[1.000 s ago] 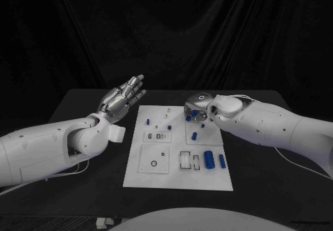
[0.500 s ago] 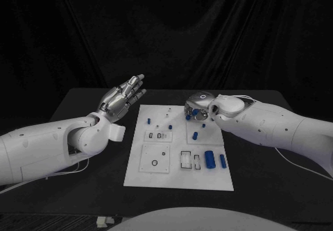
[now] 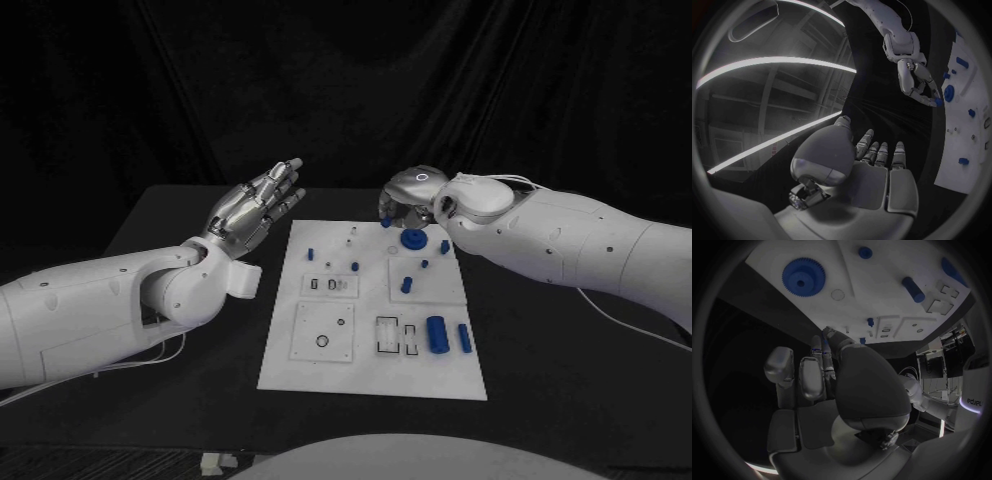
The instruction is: Assemble the parts on the task board
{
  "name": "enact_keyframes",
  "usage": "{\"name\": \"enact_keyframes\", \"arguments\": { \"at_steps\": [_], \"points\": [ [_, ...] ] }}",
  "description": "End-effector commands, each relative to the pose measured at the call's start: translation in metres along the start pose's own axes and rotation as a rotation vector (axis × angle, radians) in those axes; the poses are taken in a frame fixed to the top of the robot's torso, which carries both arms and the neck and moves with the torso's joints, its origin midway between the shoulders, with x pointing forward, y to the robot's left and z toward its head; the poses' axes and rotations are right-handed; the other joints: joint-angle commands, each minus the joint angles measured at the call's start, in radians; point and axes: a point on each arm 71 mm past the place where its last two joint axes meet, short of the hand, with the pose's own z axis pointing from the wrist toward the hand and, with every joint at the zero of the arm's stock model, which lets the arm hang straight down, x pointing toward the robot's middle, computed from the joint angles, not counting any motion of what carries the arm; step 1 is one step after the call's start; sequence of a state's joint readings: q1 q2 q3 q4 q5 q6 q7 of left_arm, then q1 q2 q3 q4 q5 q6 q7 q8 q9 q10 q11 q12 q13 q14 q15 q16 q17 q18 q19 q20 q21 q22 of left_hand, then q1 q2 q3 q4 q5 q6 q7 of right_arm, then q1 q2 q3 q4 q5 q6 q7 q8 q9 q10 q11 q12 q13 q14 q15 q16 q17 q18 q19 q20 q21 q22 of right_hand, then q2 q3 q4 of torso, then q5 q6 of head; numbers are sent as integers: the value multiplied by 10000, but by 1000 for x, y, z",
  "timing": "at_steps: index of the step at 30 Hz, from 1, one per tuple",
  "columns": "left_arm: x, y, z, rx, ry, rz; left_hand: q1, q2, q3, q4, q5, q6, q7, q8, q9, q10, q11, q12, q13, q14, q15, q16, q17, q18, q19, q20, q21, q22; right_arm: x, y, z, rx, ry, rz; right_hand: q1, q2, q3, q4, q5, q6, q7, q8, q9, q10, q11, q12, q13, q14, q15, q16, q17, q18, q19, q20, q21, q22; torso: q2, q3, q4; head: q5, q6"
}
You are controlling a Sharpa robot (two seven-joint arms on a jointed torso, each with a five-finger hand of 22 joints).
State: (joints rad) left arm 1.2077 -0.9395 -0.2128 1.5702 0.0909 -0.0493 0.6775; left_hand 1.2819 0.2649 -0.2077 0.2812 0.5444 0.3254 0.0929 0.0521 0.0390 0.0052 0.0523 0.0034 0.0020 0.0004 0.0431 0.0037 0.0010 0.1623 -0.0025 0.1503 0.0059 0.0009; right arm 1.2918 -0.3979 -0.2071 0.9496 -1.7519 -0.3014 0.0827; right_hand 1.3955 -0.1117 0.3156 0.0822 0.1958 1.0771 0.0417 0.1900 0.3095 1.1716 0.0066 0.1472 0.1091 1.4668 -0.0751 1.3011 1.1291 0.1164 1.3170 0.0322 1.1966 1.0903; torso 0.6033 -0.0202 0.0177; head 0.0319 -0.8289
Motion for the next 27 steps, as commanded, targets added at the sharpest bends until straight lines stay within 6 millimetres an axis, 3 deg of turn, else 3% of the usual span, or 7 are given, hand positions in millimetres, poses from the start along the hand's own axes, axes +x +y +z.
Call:
{"name": "enact_keyframes", "arguments": {
  "at_steps": [1,13,19,20,23,25,27],
  "points": [
    [3,-10,0,1231,-27,73,132,-9,64,-10,88,46,2,59,12,28,49,-8,6,-4,40,-37,-10,157,25,68,-59,-9,-7,-2,3,291,-156,-59,-52,-31,26,68,-37,-1,97,-64,278,-9,19,-39,-13,167,-52,32,11,-63,75,-8,51,20,22,-24,28,29,6],
    [10,-23,3,1781,-9,242,418,-40,179,-14,321,379,-32,188,44,278,31,75,77,-4,62,-37,-10,157,30,93,-53,-4,-12,-4,9,478,93,-152,-43,-21,45,91,-56,-77,98,-129,277,-28,18,-111,-31,205,-50,129,168,-129,224,-5,274,326,327,-64,231,118,140],
    [16,-32,4,2187,228,657,518,-108,188,89,444,394,-109,229,43,479,-21,180,133,-4,-2,-37,-10,168,32,56,-51,-2,-12,-5,13,572,204,-210,-50,-28,46,107,-63,-127,106,-171,271,-35,23,-147,-40,211,-47,132,167,-135,236,-3,296,361,452,-121,331,142,220],
    [17,-33,4,2216,255,712,515,-113,183,98,440,363,-120,223,39,477,-30,182,133,-4,-8,-37,-10,169,32,51,-51,-2,-12,-5,14,580,217,-218,-52,-29,46,110,-64,-134,107,-176,271,-35,24,-151,-40,211,-47,130,164,-136,238,-2,299,368,493,-157,384,108,260],
    [17,-34,5,2262,280,813,487,-117,164,115,422,240,-160,194,23,444,-57,181,126,-4,-20,-37,-10,170,30,34,-53,-4,-13,-4,17,577,218,-235,-58,-29,46,118,-67,-147,113,-189,269,-35,27,-162,-43,211,-45,130,164,-136,237,-1,299,370,524,-180,441,64,288],
    [17,-35,6,2280,286,875,476,-116,158,116,418,177,-178,180,16,435,-68,182,125,-4,-25,-37,-10,170,31,29,-53,-4,-13,-2,18,564,198,-245,-59,-32,46,122,-69,-164,119,-203,267,-36,30,-174,-45,211,-43,132,167,-137,236,0,299,374,578,-227,558,-53,340],
    [17,-36,7,2285,289,918,468,-116,152,116,414,125,-196,167,11,430,-76,185,124,-4,-27,-37,-10,170,30,27,-53,-4,-14,-1,19,557,162,-251,-55,-33,51,124,-67,-187,124,-224,264,-36,33,-188,-48,214,-41,140,179,-142,245,1,315,398,606,-247,612,-119,383]
  ]
}}
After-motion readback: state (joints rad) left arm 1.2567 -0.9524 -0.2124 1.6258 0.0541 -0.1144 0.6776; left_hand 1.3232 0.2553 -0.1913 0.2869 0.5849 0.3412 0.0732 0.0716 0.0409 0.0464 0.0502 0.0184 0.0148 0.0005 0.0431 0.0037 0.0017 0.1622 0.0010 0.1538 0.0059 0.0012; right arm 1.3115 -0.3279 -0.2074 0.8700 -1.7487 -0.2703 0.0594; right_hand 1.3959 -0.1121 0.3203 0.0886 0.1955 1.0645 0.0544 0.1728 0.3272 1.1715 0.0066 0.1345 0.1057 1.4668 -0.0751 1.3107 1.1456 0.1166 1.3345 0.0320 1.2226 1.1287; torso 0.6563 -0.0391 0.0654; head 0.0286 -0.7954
